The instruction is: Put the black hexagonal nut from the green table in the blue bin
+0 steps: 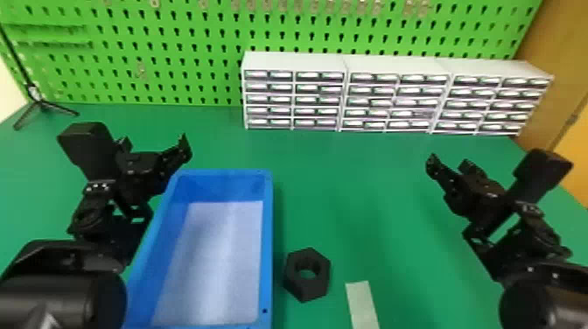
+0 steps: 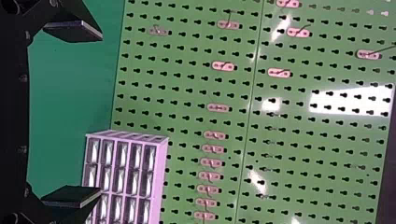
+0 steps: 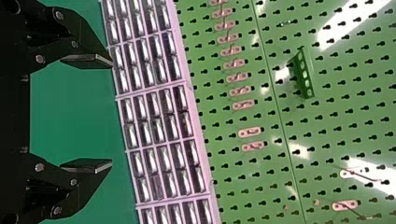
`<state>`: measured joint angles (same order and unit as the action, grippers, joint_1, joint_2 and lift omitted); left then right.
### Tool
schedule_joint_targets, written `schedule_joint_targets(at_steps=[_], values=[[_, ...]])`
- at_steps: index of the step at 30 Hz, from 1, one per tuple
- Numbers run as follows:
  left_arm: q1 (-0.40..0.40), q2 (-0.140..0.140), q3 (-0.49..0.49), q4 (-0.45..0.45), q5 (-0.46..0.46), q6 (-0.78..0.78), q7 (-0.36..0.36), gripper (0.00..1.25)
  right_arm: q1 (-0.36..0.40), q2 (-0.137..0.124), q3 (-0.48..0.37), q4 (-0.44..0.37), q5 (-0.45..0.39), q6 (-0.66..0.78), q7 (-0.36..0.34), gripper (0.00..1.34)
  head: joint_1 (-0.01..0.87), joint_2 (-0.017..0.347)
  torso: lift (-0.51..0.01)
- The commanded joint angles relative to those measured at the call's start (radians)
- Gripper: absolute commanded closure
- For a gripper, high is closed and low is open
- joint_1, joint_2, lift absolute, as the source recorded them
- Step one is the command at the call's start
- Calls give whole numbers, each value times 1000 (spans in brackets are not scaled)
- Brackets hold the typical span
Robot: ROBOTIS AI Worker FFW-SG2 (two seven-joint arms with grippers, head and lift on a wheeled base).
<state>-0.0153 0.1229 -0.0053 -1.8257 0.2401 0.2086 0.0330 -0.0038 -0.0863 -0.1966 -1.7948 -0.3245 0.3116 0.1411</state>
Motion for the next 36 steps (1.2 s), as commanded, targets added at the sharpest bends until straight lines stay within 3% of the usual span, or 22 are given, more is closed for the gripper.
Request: schedule_joint_targets(at_steps=[1, 36], values=[[0, 1, 25, 8, -2, 0, -16, 121, 4, 8, -10, 0, -7, 0, 0, 507, 692, 8, -97], [-2, 0, 50, 23, 15, 0, -50, 125, 13, 8, 2, 3, -2, 29, 0, 507, 692, 8, -97]])
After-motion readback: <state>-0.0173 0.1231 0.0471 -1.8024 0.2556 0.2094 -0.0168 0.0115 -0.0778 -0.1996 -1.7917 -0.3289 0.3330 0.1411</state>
